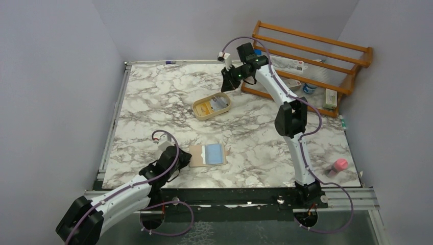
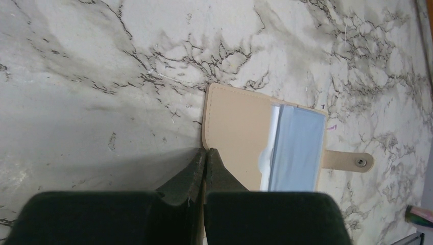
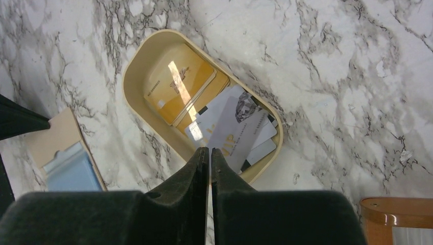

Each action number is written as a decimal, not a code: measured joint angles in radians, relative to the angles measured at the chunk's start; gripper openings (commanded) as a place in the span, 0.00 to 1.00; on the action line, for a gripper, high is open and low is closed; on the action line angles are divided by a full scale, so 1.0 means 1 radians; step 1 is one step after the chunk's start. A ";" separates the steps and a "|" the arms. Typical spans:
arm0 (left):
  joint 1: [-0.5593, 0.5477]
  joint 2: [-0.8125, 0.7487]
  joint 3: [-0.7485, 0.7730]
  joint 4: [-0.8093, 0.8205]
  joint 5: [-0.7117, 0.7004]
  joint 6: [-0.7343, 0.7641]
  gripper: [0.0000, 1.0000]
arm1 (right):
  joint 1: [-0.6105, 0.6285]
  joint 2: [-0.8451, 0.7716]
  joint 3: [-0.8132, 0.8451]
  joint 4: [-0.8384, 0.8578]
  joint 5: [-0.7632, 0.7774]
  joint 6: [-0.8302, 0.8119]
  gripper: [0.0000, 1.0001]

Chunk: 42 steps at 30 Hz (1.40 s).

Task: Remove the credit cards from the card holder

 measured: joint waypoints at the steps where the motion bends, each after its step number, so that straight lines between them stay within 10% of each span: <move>1: 0.000 0.007 0.003 0.004 0.001 0.002 0.00 | 0.000 0.000 0.000 -0.012 0.000 -0.013 0.13; 15: 0.000 0.071 0.014 0.068 0.020 0.012 0.00 | 0.000 -0.146 -0.127 0.135 0.018 0.108 0.57; 24: 0.000 0.047 0.014 0.051 0.022 0.022 0.00 | 0.000 -0.812 -0.976 0.764 -0.031 0.461 0.88; 30: 0.000 0.068 0.014 0.073 0.021 0.023 0.00 | 0.000 -0.966 -1.369 1.028 -0.063 0.650 0.91; 42: 0.003 0.302 0.234 0.134 0.020 0.112 0.00 | 0.000 -1.291 -1.706 1.030 -0.009 0.719 0.94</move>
